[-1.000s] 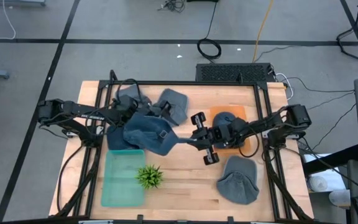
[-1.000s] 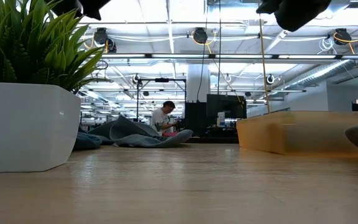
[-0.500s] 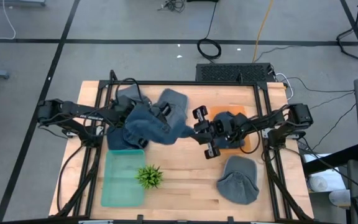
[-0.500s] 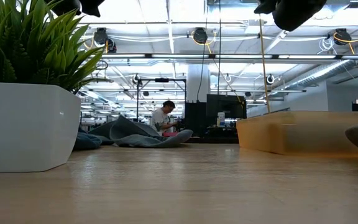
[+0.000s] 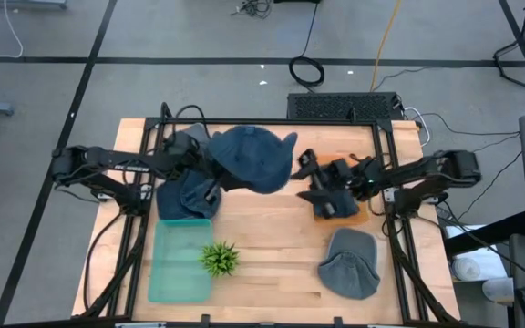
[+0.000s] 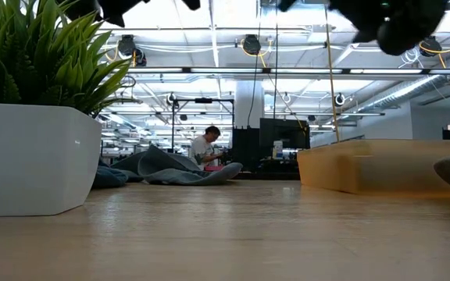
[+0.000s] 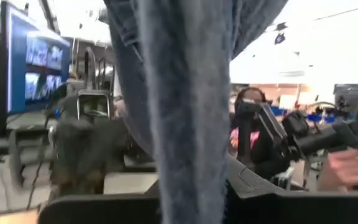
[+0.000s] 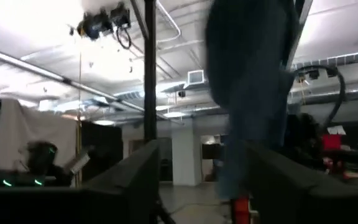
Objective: Pick & Place hat
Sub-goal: Put the right blue cap into the orange bin
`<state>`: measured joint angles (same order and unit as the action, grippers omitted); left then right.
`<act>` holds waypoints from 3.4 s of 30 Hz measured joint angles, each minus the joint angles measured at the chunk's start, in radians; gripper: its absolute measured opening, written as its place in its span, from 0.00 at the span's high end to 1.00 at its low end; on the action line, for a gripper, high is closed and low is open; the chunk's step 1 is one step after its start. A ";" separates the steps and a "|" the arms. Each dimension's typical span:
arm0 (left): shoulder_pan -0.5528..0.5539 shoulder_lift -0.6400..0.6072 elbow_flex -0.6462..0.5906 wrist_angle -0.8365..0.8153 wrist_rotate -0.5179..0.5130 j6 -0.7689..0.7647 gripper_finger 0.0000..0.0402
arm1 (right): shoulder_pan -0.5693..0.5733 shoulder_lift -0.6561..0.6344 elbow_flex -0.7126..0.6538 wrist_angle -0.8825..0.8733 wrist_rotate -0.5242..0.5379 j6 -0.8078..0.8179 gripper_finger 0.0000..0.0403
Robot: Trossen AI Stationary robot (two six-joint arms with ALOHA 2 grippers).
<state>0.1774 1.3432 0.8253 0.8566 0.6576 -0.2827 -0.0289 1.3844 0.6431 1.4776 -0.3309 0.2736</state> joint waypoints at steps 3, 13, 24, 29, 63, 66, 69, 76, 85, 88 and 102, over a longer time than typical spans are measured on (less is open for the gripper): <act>0.024 -0.004 0.000 -0.095 0.003 0.009 0.98 | -0.030 -0.125 -0.103 -0.021 0.039 0.081 0.40; 0.012 -0.006 0.079 -0.503 -0.079 0.153 0.98 | -0.102 -0.435 -0.247 -0.285 0.123 0.116 0.43; -0.036 -0.006 0.253 -1.047 -0.269 0.258 0.98 | -0.100 -0.558 -0.084 -0.885 0.200 -0.129 0.31; -0.036 -0.006 0.265 -1.158 -0.296 0.256 0.98 | -0.101 -0.562 -0.046 -0.900 0.200 -0.160 0.23; -0.080 -0.002 0.457 -1.690 -0.510 0.300 0.98 | -0.073 -0.192 0.592 -1.616 0.249 -0.330 0.21; -0.080 -0.002 0.470 -1.705 -0.513 0.305 0.98 | -0.068 -0.136 0.681 -1.709 0.253 -0.349 0.21; -0.080 -0.003 0.495 -1.741 -0.513 0.318 0.98 | -0.067 -0.091 0.736 -1.763 0.252 -0.377 0.21; -0.081 -0.006 0.606 -1.858 -0.537 0.347 0.98 | -0.075 -0.034 0.803 -1.803 0.256 -0.406 0.21; -0.081 -0.007 0.690 -1.988 -0.581 0.360 0.98 | -0.067 0.005 0.828 -1.795 0.253 -0.421 0.21; -0.081 -0.011 0.700 -1.993 -0.581 0.360 0.98 | -0.067 0.002 0.828 -1.781 0.253 -0.424 0.21; -0.069 -0.011 0.718 -2.113 -0.452 0.386 0.98 | -0.015 -0.001 0.828 -1.819 0.285 -0.692 0.21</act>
<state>0.1084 1.3319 1.5429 -1.2566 0.2056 0.1035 -0.0443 1.3837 1.4708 -0.3415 -0.0463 -0.4185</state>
